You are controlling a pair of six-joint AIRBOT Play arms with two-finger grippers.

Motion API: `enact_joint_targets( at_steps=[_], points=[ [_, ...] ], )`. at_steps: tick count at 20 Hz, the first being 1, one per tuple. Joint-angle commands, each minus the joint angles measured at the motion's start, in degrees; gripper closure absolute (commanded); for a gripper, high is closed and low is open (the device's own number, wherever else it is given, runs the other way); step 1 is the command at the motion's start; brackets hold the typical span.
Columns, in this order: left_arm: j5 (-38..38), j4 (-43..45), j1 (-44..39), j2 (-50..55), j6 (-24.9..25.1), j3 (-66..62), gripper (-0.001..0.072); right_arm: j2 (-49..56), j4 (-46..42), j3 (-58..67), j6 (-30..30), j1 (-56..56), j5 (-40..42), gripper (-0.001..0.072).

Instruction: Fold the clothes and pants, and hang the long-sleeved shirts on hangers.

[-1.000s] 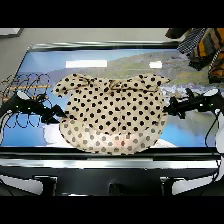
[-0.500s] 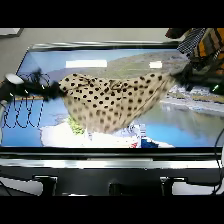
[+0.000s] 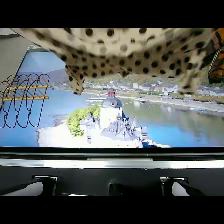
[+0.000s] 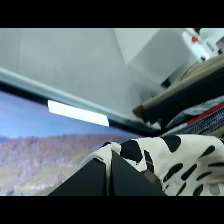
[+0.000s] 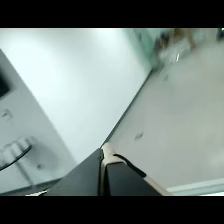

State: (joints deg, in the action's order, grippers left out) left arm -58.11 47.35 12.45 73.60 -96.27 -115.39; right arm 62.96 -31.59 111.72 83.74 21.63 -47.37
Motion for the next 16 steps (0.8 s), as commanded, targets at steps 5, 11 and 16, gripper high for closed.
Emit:
enact_joint_targets(
  at_steps=[5,11,16],
  points=[
    [-8.00,13.92,2.84,-22.16,-2.10,2.78,0.0691,-19.19,-24.02,1.97,10.91,0.02,-12.92,0.0694],
    [-12.46,25.16,2.82,-25.92,-8.35,2.82,0.0691,-20.61,-28.30,1.95,17.20,0.02,-16.74,0.0694],
    [-12.48,17.20,2.49,-16.52,-3.34,8.92,0.0691,-6.67,-23.10,1.95,25.68,0.00,-20.24,0.0694]
  ],
)
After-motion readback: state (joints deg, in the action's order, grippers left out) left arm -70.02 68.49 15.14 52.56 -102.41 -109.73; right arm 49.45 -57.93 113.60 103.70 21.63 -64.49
